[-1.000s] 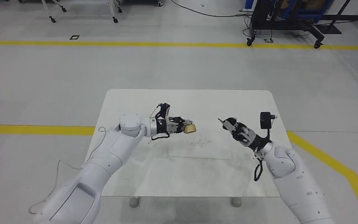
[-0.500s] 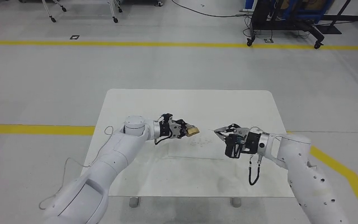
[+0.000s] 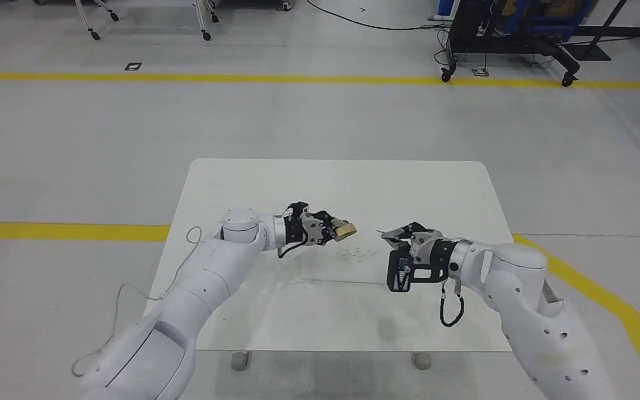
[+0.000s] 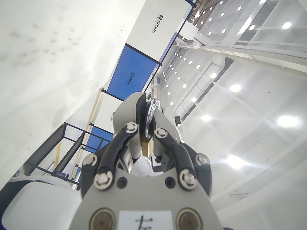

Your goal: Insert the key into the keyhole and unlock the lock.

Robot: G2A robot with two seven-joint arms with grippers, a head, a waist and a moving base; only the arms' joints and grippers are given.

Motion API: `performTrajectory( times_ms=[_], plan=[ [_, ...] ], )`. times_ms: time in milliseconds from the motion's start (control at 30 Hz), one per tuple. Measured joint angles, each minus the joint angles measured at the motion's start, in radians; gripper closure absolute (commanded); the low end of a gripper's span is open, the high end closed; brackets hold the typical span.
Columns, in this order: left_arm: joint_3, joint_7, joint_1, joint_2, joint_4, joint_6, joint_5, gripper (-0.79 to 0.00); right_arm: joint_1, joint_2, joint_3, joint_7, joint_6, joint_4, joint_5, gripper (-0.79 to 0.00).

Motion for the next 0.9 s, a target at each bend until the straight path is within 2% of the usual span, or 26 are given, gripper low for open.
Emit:
performTrajectory(
  times_ms=[167,233,433,600,900],
  plan=[
    [-0.001,0.008,0.018,0.001,-0.029,0.065,0.010,0.000,0.021,0.017,-0.132,-0.006,0.031,-0.096,-0.334,0.000],
    [-0.003,0.011,0.022,0.000,-0.033,0.086,0.008,0.000,0.039,0.023,-0.187,0.009,0.005,-0.123,-0.461,0.000],
    [-0.015,0.035,0.026,0.000,-0.042,0.074,0.019,0.000,0.090,0.025,-0.305,0.043,-0.077,-0.167,-0.656,0.000],
    [-0.021,0.046,0.032,-0.001,-0.061,0.041,0.037,0.000,0.112,0.007,-0.339,0.095,-0.110,-0.137,-0.610,0.000],
    [-0.037,0.065,0.039,-0.001,-0.072,0.016,0.060,0.000,0.109,-0.043,-0.360,0.318,-0.109,-0.113,-0.433,0.000]
  ],
)
